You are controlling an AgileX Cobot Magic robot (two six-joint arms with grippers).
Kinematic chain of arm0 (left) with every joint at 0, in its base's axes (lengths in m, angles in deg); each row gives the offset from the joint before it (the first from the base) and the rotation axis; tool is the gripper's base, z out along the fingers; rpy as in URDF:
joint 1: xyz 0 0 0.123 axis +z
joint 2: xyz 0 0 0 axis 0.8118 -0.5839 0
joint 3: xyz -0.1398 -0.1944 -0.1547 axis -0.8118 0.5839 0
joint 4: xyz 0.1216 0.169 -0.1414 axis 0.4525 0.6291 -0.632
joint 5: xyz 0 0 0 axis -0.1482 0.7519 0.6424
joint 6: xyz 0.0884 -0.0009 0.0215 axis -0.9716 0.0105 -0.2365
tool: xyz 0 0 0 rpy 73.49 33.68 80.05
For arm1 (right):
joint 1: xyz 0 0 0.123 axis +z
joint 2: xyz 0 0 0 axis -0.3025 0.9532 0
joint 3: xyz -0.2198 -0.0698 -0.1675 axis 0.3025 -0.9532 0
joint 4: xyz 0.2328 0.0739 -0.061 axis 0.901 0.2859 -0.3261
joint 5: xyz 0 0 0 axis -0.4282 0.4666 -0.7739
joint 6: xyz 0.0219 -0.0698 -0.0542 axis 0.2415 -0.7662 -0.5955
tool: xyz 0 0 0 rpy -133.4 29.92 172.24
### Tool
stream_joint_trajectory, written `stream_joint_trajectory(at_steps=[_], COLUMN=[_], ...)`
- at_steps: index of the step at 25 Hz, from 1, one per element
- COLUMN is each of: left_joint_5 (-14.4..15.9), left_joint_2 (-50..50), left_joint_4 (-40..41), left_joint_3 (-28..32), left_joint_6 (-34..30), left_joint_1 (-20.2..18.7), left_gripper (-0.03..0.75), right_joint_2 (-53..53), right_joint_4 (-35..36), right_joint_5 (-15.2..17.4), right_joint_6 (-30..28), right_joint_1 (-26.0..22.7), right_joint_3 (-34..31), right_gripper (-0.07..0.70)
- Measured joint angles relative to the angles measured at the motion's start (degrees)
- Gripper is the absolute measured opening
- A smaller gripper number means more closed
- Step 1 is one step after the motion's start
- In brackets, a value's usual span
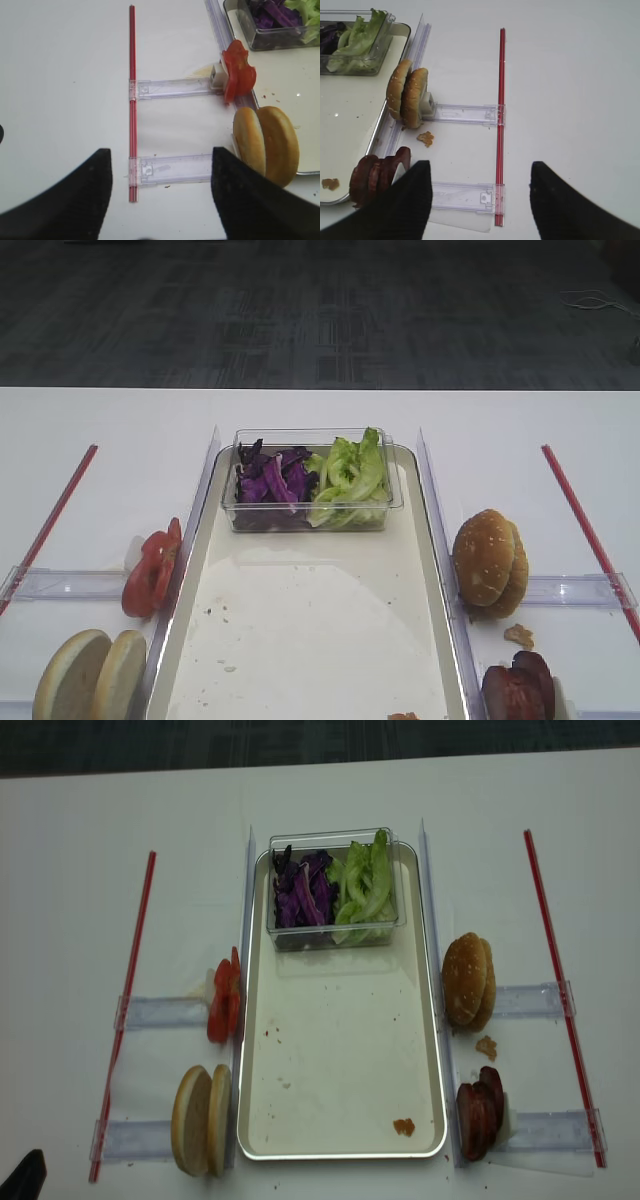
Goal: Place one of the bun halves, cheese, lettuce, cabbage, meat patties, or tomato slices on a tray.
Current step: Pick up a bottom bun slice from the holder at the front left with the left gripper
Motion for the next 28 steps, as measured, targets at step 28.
stream_joint_trajectory(at_steps=[28], left_joint_5=[0.0], left_joint_2=[0.0], left_joint_4=[0.0], left_joint_3=[0.0], left_joint_6=[0.0], left_joint_1=[0.0], left_gripper=[0.411], right_joint_2=[0.0], right_joint_4=[0.0], right_joint_5=[0.0], right_joint_6=[0.0], right_joint_1=[0.0], right_joint_3=[0.0], right_gripper=[0.477])
